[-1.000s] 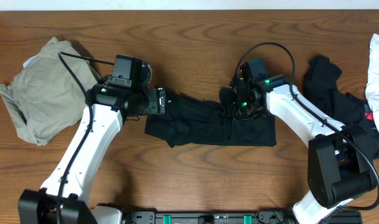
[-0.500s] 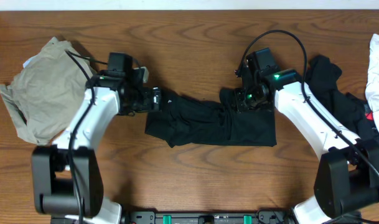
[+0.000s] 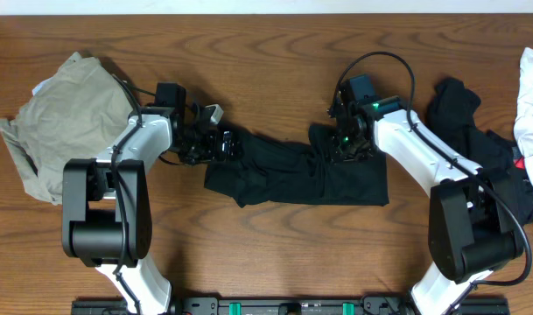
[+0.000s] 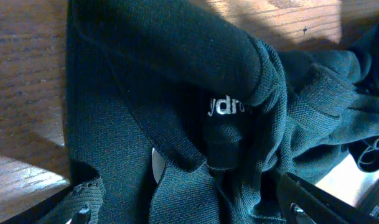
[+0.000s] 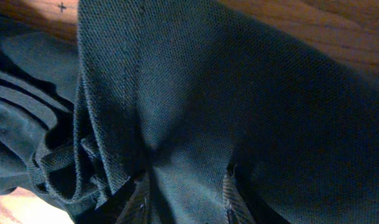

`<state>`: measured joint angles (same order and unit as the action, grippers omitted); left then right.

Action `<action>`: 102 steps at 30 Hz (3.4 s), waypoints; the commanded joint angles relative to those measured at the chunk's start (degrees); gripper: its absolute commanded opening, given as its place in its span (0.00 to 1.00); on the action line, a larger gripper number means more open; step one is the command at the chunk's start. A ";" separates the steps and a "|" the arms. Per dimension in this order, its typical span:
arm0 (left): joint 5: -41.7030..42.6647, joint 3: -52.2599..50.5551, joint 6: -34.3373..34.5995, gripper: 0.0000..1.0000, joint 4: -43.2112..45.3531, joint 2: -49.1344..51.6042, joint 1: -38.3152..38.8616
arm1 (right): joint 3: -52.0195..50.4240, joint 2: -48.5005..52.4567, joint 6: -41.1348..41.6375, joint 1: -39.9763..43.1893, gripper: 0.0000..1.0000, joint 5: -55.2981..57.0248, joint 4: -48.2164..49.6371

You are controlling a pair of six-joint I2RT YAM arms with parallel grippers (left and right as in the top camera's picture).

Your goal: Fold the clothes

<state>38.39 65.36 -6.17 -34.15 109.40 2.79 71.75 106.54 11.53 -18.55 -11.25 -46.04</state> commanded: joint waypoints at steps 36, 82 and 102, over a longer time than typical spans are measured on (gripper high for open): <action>-1.33 0.48 -1.36 1.00 -0.22 -2.27 -4.81 | 0.39 10.82 1.31 -1.31 0.36 -0.17 0.39; -1.73 -0.74 -1.62 0.81 -2.93 6.86 0.15 | 0.39 11.80 1.29 -1.46 0.35 -0.81 0.17; 2.01 -1.86 -4.26 0.74 -4.35 6.88 0.09 | 0.39 11.80 1.31 -1.46 0.35 -0.83 -0.04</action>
<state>46.00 66.17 -9.54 -37.69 112.84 2.42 74.11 113.30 12.58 -18.92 -11.55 -46.89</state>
